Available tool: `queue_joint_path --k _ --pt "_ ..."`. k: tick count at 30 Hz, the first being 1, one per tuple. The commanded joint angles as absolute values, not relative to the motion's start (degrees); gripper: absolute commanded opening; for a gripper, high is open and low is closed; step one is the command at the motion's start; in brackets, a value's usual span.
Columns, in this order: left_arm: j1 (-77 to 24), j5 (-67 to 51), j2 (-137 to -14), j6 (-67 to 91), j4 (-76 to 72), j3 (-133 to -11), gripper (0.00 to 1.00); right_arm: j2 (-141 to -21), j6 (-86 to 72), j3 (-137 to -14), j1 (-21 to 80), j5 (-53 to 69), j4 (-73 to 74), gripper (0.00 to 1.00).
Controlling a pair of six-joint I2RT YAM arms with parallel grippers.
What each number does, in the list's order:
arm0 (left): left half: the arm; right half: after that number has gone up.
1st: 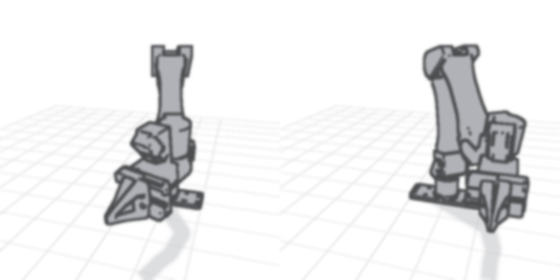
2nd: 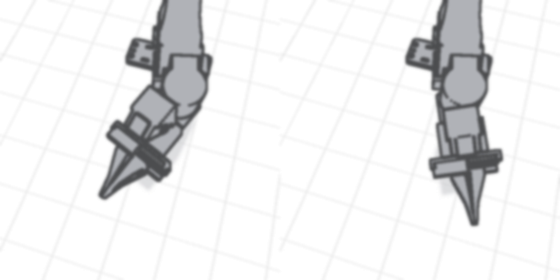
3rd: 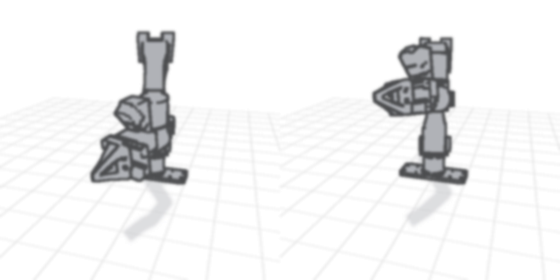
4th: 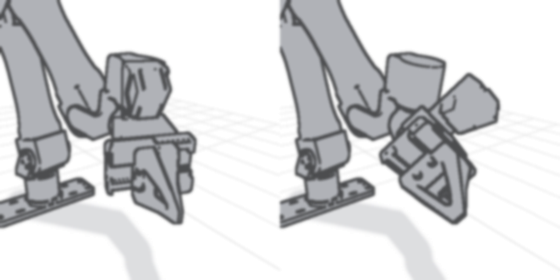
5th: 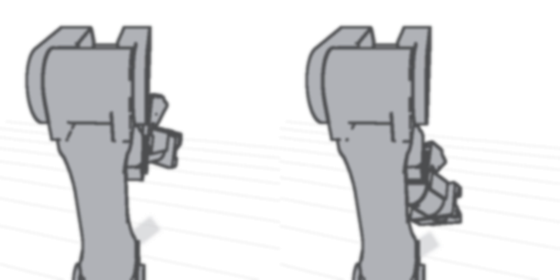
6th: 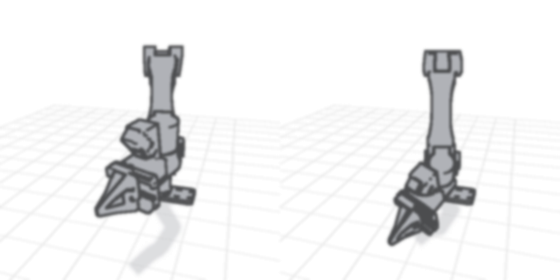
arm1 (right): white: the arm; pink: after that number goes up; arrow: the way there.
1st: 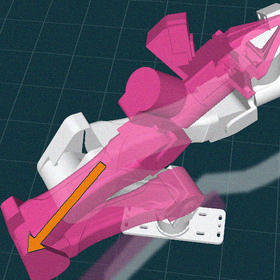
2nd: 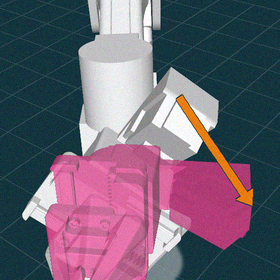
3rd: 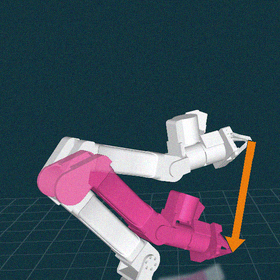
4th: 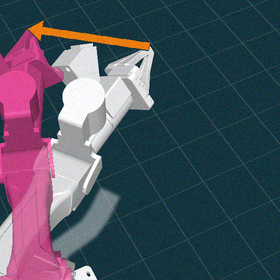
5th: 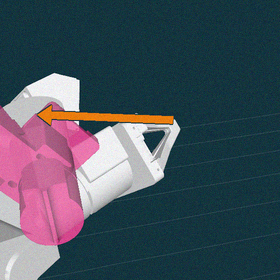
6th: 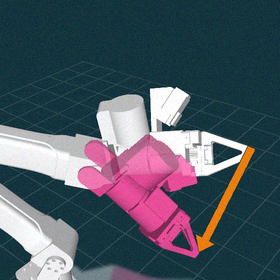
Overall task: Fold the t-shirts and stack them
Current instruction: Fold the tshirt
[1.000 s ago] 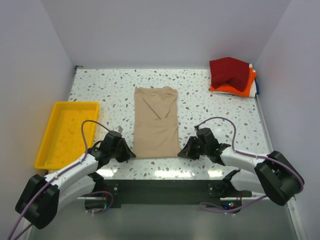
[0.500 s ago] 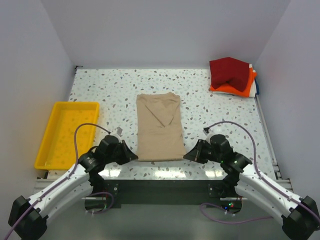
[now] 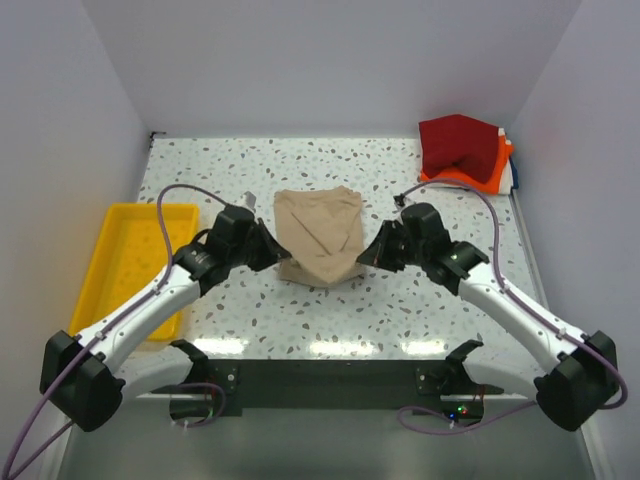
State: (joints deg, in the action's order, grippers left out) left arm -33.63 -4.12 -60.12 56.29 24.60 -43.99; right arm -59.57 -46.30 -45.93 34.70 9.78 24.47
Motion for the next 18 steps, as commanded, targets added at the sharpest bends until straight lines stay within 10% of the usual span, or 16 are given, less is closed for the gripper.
queue_joint_path --k 1,18 --pt "-29.63 -5.27 -64.33 53.35 21.45 -50.44 0.00 -65.81 -42.63 -54.21 29.99 10.36 23.30 0.00" --pt "-12.05 -18.81 -107.01 49.31 9.40 -80.65 0.00 -113.62 -38.85 -96.72 16.35 21.97 21.00 0.00"
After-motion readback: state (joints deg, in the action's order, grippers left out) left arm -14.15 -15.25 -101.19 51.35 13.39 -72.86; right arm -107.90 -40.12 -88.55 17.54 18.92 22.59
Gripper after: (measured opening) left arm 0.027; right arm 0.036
